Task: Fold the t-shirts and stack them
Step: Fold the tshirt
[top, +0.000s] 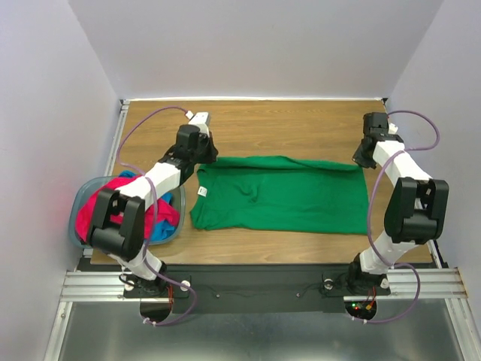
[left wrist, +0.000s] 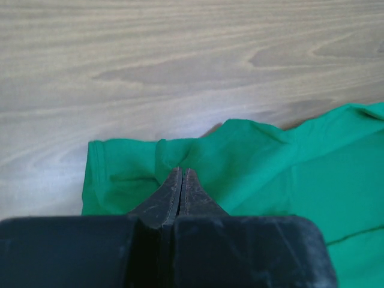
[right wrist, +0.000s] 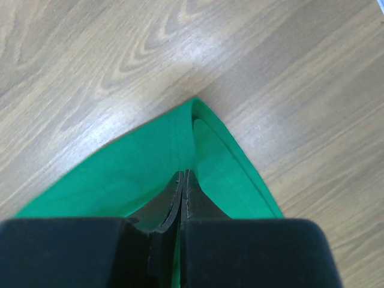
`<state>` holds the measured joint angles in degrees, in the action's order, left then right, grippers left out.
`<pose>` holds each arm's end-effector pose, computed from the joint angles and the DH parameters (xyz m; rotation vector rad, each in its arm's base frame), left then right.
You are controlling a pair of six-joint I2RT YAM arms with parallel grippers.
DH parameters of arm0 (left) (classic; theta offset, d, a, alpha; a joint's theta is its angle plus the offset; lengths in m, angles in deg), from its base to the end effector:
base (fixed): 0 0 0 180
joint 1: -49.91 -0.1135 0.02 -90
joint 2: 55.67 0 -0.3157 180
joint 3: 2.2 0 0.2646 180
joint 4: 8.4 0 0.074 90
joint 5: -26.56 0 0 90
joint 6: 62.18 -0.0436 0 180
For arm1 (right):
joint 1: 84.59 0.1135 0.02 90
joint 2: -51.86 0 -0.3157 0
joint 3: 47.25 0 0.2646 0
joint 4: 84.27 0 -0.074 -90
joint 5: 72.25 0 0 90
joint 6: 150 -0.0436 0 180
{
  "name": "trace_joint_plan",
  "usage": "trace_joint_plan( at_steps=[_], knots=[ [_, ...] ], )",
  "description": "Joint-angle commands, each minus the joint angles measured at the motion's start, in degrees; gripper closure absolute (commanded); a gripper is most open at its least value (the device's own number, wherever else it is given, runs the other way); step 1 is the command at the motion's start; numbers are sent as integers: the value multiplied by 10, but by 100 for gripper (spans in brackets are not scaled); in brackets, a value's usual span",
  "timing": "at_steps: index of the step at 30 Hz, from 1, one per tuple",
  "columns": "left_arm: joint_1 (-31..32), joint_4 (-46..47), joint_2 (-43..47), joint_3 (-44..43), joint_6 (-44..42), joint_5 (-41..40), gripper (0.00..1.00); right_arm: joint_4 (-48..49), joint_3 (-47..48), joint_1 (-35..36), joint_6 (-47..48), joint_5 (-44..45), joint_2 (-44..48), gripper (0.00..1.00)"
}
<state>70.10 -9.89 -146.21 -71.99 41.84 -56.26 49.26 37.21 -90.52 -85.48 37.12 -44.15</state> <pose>0.3538 -0.1359 0.2911 0.1908 1.9822 -0.5122 0.3698 -0.0529 0.2768 0.8013 2.3941 -0.3014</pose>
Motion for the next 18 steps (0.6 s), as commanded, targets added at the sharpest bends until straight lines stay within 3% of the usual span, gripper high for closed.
trace_joint_plan(
  at_steps=[1,18],
  knots=[
    [4,44,86,62,23,-14,100,18,-15,-2,-9,17,34,100],
    [6,67,215,243,108,-26,100,16,-104,-2,-19,39,106,100]
  ],
)
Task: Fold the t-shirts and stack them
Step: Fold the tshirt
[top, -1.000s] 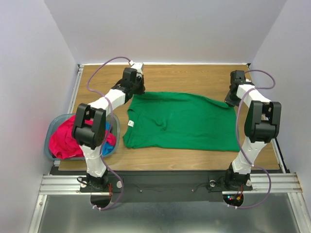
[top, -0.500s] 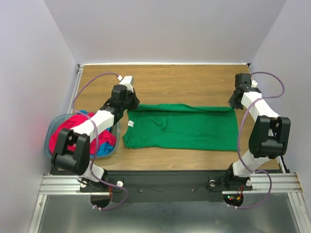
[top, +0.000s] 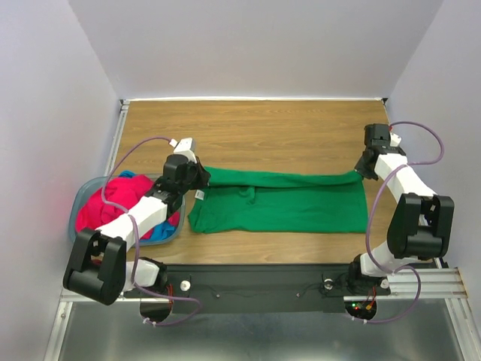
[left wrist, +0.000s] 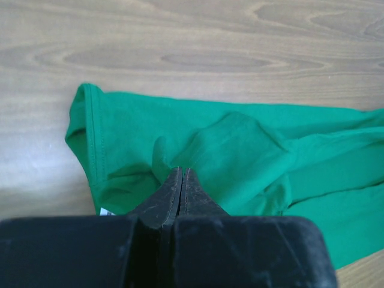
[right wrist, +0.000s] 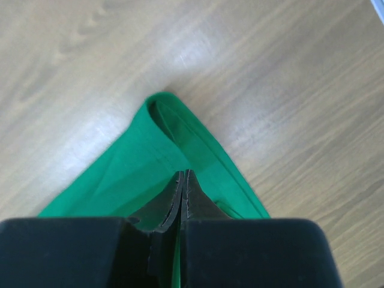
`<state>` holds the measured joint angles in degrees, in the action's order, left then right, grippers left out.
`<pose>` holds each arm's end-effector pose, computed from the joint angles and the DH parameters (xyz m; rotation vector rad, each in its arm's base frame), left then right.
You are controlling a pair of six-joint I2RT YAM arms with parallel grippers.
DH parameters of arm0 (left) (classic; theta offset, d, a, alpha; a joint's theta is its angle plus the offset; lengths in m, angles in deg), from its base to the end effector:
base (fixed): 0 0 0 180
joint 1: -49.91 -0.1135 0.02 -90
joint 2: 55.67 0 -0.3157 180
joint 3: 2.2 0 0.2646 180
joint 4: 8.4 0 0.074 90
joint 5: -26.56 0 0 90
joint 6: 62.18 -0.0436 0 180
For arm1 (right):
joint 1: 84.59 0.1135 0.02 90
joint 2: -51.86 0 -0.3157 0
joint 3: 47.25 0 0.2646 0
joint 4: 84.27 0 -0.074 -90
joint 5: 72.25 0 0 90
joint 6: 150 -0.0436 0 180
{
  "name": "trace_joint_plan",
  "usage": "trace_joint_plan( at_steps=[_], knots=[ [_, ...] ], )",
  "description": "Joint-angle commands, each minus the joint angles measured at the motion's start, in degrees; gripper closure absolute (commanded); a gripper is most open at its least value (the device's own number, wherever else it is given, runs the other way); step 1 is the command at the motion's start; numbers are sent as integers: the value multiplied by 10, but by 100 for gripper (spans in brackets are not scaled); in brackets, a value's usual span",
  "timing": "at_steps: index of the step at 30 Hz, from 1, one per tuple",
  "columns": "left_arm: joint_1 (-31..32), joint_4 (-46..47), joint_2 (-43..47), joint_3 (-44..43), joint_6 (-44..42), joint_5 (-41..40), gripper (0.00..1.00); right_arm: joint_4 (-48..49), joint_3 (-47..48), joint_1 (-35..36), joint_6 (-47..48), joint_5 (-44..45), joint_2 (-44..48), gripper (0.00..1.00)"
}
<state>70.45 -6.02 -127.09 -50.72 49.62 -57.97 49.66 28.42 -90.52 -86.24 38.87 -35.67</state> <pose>0.2543 -0.0997 0.2686 0.0436 1.9714 -0.5813 0.3229 -0.0493 0.2774 0.8247 2.3745 -0.3334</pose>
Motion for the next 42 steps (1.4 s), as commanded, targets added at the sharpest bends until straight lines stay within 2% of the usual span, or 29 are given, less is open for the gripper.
trace_joint_plan(
  at_steps=[1,2,3,5,6,8,9,10,11,12,13,16,18,21,25,29,34,42],
  knots=[
    [2,27,22,37,37,-2,100,12,-24,-2,-13,23,22,100],
    [1,25,21,42,48,6,100,12,-38,-2,-18,23,23,100],
    [2,17,17,51,54,15,95,12,-45,-2,-22,28,22,96],
    [4,3,18,60,73,18,77,12,-62,-2,-31,33,22,85],
    [5,-18,22,61,78,12,58,10,-67,-2,-33,36,23,74],
    [8,-54,47,56,100,-2,48,6,-73,-2,-36,37,34,65],
    [11,-91,59,53,108,-18,34,-2,-73,-2,-38,43,41,49],
    [14,-104,74,52,113,-24,13,-6,-72,-2,-42,44,55,40],
    [20,-113,106,51,122,-27,1,-10,-70,-2,-43,44,64,32],
    [20,-122,120,49,125,-34,1,-15,-66,-2,-41,33,72,7],
    [21,-123,132,48,126,-34,1,-17,-63,-2,-38,24,78,0],
    [22,-120,149,29,129,-37,1,-17,-52,-2,-26,-32,100,0],
    [23,-118,121,-2,119,-37,1,-17,-47,-1,-16,-84,109,0],
    [28,-118,52,-49,113,-31,1,-10,-44,0,1,-140,110,0],
    [64,-121,-58,-124,99,-44,1,18,-50,8,25,-234,100,0],
    [101,-122,-114,-163,95,-67,1,52,-59,20,30,-299,78,0],
    [139,-130,-188,-186,99,-67,2,77,-59,34,25,-300,23,0],
    [146,-145,-270,-147,144,-70,2,87,-51,35,8,-268,-75,0]
  ],
)
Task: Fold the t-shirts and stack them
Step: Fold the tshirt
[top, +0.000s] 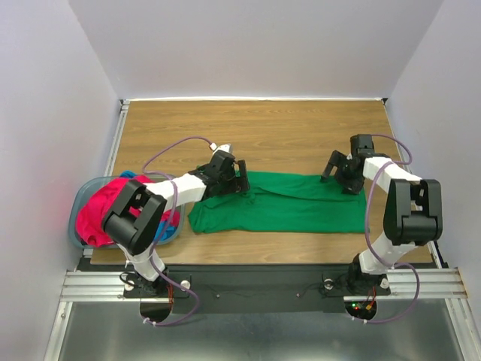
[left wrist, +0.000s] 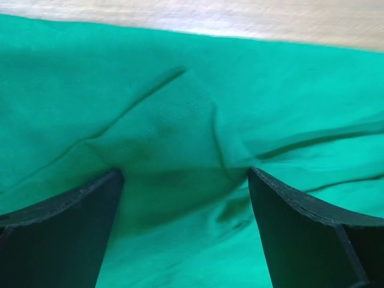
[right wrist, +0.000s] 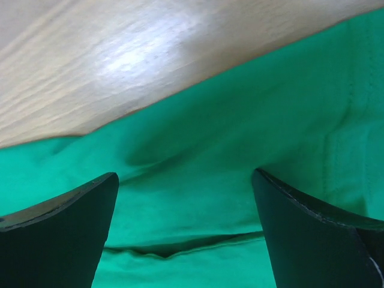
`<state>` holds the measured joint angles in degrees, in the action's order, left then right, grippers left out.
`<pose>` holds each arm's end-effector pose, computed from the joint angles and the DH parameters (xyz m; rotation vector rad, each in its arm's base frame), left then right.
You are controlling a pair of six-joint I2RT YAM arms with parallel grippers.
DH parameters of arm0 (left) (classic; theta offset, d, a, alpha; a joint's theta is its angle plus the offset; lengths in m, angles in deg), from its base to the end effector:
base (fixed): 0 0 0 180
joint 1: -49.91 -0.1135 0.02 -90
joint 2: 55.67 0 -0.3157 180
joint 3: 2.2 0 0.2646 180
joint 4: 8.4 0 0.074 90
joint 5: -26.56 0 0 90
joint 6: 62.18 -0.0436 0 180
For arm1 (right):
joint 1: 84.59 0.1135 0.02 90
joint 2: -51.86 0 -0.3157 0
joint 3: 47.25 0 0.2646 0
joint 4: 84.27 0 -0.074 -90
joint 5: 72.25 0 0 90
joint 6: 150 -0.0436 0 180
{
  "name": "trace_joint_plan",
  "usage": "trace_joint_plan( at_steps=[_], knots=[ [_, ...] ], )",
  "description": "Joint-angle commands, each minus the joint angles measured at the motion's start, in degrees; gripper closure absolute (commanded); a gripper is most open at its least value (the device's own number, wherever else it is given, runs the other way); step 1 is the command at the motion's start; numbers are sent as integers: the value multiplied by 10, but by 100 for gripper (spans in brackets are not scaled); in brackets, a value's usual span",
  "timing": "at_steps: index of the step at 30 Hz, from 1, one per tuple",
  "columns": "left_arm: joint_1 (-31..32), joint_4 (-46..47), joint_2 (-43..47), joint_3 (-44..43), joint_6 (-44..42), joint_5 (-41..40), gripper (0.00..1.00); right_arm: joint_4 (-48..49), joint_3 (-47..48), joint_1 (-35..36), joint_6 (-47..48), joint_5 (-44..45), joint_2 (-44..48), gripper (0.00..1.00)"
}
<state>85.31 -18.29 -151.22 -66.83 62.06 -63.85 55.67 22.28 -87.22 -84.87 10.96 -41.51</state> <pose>0.2990 -0.2121 0.2149 0.0200 2.3625 -0.6106 0.3321 -0.0101 0.2164 0.6065 2.6352 0.2783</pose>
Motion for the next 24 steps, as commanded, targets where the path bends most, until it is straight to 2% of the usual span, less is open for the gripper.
trace_joint_plan(
  at_steps=[1,5,8,9,11,12,17,18,20,21,23,24],
  knots=[
    [-3,-28,-39,6,14,-14,2,26,6,2,-14,12,-22,0],
    [-11,-57,-108,-78,-6,-24,2,28,-50,22,-29,16,13,0],
    [-26,-95,-152,-190,-40,-16,2,29,-94,47,-63,8,48,0],
    [-34,-106,-183,-250,-47,-18,2,30,-109,57,-71,2,71,0],
    [-40,-125,-237,-309,-60,1,2,30,-160,75,-101,3,113,0],
    [-43,-136,-256,-373,-63,18,2,30,-176,101,-110,3,129,0],
    [-42,-225,-378,-580,-66,35,2,33,-285,181,-185,-33,227,0],
    [-43,-250,-422,-651,-53,52,2,34,-307,211,-200,-50,251,0],
    [-42,-264,-483,-720,-45,84,2,38,-328,251,-249,-62,272,0],
    [-42,-267,-498,-767,-36,94,1,45,-337,296,-263,-67,282,0],
    [-39,-265,-526,-802,-16,113,1,58,-358,347,-307,-77,308,0],
    [-39,-275,-547,-833,-11,132,1,68,-364,398,-316,-81,313,0]
  ],
)
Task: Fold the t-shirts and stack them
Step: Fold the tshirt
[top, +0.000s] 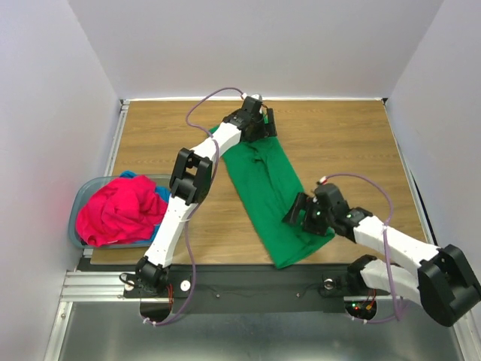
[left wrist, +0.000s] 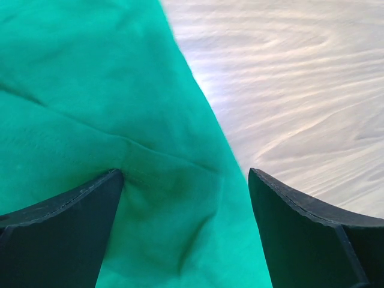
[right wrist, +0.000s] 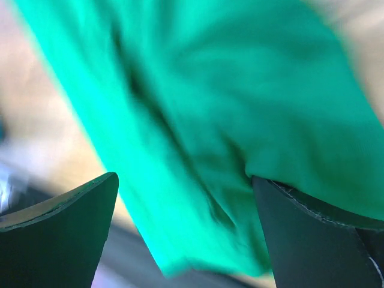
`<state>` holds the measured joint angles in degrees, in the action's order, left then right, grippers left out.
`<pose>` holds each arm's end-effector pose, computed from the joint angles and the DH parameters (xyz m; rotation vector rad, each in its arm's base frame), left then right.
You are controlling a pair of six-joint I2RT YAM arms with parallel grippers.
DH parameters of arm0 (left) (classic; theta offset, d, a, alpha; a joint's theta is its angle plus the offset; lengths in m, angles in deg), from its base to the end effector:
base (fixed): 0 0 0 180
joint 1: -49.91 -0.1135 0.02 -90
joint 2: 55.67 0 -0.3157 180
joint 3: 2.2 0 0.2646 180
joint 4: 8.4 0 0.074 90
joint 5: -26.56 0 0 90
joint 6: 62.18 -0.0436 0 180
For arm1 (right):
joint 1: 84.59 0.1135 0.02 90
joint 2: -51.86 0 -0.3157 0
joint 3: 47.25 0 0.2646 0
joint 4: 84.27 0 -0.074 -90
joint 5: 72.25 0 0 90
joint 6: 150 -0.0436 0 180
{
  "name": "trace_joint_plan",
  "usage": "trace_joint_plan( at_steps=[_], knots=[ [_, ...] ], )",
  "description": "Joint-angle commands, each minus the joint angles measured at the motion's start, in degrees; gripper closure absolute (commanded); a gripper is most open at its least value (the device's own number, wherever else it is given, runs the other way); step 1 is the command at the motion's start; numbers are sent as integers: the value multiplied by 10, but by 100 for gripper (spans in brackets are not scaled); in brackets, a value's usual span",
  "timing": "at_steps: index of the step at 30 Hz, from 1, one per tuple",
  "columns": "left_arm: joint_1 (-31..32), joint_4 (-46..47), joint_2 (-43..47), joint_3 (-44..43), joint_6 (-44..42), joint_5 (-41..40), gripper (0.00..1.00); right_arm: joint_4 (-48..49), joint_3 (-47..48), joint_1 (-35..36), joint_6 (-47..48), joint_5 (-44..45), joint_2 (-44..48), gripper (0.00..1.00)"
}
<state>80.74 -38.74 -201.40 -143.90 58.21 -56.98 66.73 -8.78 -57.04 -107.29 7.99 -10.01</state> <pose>0.5485 -0.3331 0.2064 0.0760 2.2594 -0.7168 0.1609 0.0923 0.1942 0.3752 2.6022 0.7218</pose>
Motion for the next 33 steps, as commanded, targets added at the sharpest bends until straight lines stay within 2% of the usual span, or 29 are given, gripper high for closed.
trace_joint_plan(
  at_steps=[1,6,9,12,17,22,24,29,33],
  knots=[
    [7,-70,-50,-70,32,65,1,-38,-57,119,-113,-54,3,0],
    [8,-44,-33,-52,47,44,1,6,-37,262,-145,-55,-40,0],
    [6,-45,-37,-63,47,34,1,5,-1,316,-133,-43,-73,0],
    [4,-40,-41,-68,49,32,1,4,42,340,-119,-39,-79,0],
    [-8,-5,-48,-86,62,40,1,-44,99,341,-95,-4,-45,0],
    [-27,53,-89,-127,116,126,1,-71,132,341,-82,18,-26,0],
    [-26,62,-94,-129,123,132,1,-79,146,340,-69,18,-26,0],
    [-19,89,-57,-109,108,142,1,-104,172,334,-57,40,-36,0],
    [-17,91,10,-105,82,170,1,-125,180,313,-62,85,-24,0]
  ],
)
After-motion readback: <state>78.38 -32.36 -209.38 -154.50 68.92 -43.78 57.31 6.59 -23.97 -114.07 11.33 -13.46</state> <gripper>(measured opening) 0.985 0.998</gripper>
